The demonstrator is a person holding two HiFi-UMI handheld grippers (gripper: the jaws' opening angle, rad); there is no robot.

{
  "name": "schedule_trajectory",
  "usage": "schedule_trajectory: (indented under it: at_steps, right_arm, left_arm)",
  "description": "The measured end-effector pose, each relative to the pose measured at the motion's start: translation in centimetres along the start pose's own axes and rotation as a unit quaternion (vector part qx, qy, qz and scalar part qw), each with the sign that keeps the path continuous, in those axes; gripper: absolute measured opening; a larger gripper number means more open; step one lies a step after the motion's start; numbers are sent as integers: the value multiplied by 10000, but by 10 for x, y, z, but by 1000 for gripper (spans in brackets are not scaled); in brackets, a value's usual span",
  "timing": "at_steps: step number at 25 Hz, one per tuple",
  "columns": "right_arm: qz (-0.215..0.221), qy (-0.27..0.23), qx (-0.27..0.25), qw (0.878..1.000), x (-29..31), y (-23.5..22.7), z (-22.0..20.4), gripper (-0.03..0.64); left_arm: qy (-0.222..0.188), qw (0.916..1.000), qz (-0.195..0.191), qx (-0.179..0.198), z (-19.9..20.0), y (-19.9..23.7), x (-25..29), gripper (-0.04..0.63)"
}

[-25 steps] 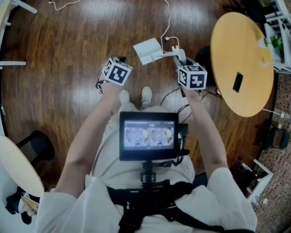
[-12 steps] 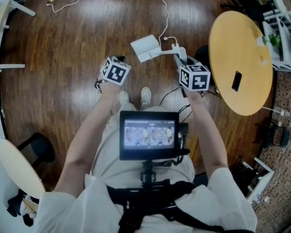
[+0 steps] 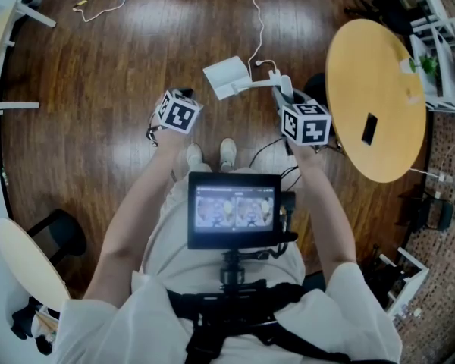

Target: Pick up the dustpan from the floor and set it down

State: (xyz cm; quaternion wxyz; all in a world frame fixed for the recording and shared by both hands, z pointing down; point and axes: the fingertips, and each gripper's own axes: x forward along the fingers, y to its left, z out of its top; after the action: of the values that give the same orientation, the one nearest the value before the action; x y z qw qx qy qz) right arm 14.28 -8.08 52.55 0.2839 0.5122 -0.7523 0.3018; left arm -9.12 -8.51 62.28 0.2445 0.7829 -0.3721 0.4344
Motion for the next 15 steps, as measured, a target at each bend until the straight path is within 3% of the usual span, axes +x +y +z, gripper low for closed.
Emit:
schedule_trajectory:
  at_steps: [15]
  right_arm:
    - [-35, 0, -65, 10000, 14, 1, -1, 87]
  left_arm:
    - [-60, 9998, -49, 179, -4, 8, 2, -5]
